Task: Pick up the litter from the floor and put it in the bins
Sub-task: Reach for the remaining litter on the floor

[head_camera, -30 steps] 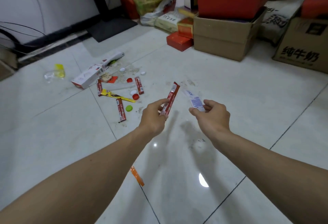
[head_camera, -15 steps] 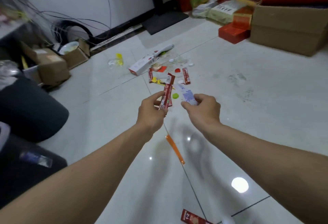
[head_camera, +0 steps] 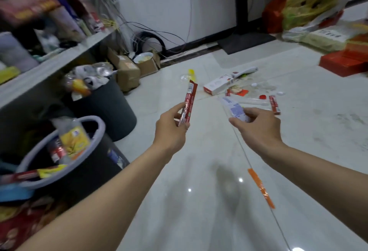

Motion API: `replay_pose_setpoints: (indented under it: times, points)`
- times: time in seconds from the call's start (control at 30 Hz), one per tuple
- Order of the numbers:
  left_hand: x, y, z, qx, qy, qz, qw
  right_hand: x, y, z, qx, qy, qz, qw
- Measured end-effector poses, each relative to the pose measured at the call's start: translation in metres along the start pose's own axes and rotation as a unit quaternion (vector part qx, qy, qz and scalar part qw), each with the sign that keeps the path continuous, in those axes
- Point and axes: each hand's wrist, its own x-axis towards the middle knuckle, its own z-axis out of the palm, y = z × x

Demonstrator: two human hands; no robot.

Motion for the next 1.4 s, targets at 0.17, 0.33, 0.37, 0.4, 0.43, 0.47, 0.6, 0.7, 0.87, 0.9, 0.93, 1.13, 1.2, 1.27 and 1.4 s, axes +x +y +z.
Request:
replay_pose_setpoints:
  times: [0.17, 0.33, 0.37, 0.4, 0.43, 0.47, 0.6, 0.7, 0.87, 0.9, 0.93, 1.13, 1.2, 1.27, 1.4]
  points:
    - [-0.003, -0.042, -0.062, -0.012, 0.039, -0.02, 0.999, -0.016, -0.033, 0.045, -0.035, -0.035, -0.041, 0.998]
    - [-0.002, -0.079, -0.132, 0.001, 0.085, -0.017, 0.996, -0.038, -0.073, 0.109, -0.04, -0.081, -0.079, 0.993]
    - [-0.002, -0.085, -0.146, 0.009, 0.093, -0.014, 0.996, -0.043, -0.081, 0.124, -0.039, -0.092, -0.083, 0.991]
    - [-0.002, -0.092, -0.159, 0.017, 0.102, -0.01, 0.995, -0.047, -0.089, 0.138, -0.038, -0.104, -0.09, 0.99]
    - [-0.002, -0.1, -0.173, 0.023, 0.113, -0.006, 0.993, -0.052, -0.096, 0.153, -0.038, -0.115, -0.097, 0.988]
    - [-0.003, -0.108, -0.186, 0.027, 0.123, -0.003, 0.992, -0.056, -0.102, 0.167, -0.038, -0.126, -0.106, 0.986]
    - [-0.01, -0.142, -0.231, 0.047, 0.16, -0.026, 0.986, -0.073, -0.124, 0.221, -0.045, -0.17, -0.147, 0.973]
    - [-0.013, -0.166, -0.258, 0.053, 0.189, -0.054, 0.979, -0.086, -0.135, 0.256, -0.043, -0.2, -0.171, 0.964]
    - [-0.014, -0.197, -0.288, 0.111, 0.202, -0.073, 0.97, -0.101, -0.149, 0.298, -0.028, -0.223, -0.177, 0.958]
    - [-0.014, -0.202, -0.292, 0.118, 0.201, -0.073, 0.97, -0.103, -0.151, 0.304, -0.028, -0.225, -0.175, 0.958]
    - [-0.014, -0.206, -0.295, 0.127, 0.202, -0.075, 0.968, -0.105, -0.153, 0.309, -0.031, -0.228, -0.173, 0.958]
    - [-0.014, -0.221, -0.303, 0.17, 0.199, -0.085, 0.961, -0.108, -0.158, 0.33, -0.037, -0.239, -0.165, 0.956]
    - [-0.015, -0.221, -0.305, 0.172, 0.192, -0.076, 0.963, -0.108, -0.16, 0.338, -0.035, -0.242, -0.163, 0.956]
    - [-0.016, -0.222, -0.306, 0.176, 0.187, -0.066, 0.964, -0.11, -0.162, 0.344, -0.038, -0.248, -0.166, 0.954]
    - [-0.019, -0.221, -0.31, 0.192, 0.178, -0.058, 0.963, -0.114, -0.165, 0.353, -0.076, -0.284, -0.189, 0.937]
